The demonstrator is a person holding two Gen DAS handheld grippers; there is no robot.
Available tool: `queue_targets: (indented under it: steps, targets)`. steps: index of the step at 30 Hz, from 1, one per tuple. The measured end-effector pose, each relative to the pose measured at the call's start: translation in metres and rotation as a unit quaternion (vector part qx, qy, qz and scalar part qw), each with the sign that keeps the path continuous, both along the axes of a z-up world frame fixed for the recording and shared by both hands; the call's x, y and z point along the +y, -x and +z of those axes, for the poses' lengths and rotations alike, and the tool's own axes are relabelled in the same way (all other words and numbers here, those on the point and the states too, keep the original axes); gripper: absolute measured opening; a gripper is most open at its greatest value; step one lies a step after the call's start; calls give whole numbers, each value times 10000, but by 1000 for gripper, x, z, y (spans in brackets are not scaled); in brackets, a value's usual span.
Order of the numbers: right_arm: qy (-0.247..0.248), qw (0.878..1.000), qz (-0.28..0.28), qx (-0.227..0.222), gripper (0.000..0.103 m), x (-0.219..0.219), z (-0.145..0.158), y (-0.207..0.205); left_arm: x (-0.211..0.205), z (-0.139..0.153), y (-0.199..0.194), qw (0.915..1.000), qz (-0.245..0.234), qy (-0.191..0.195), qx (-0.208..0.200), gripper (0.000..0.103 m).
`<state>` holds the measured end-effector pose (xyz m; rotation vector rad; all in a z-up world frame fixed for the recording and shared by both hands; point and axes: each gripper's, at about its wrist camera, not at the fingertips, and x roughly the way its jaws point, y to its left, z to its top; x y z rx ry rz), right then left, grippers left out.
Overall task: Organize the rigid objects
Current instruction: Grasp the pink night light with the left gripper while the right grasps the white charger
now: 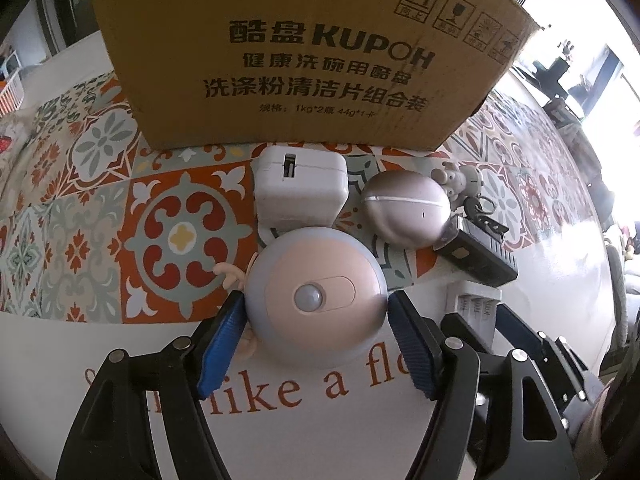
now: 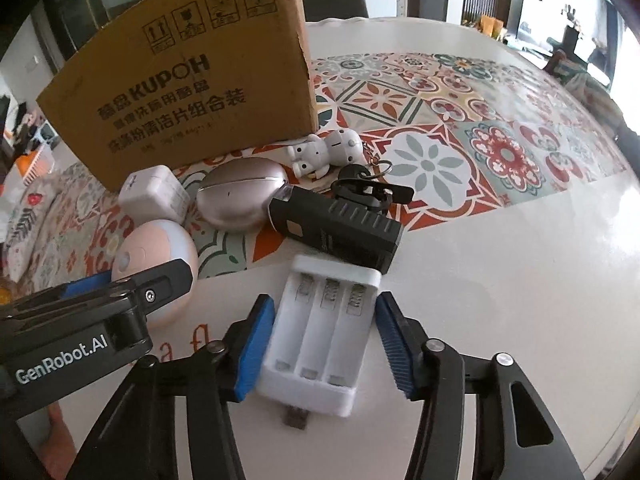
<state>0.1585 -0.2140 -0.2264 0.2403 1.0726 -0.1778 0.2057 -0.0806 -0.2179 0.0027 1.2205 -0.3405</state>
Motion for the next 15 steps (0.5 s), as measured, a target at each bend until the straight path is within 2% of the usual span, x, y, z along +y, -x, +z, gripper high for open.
queue_targets:
  steps: [9,15]
  targets:
    - [-67,9997,230,-63,52,-8,4,14,10,7,28,9979,-200,-430,-431,71]
    - [19,9993,324,-184,51,-5,16,21,21,12,37,9980,-90,-384,-496,71]
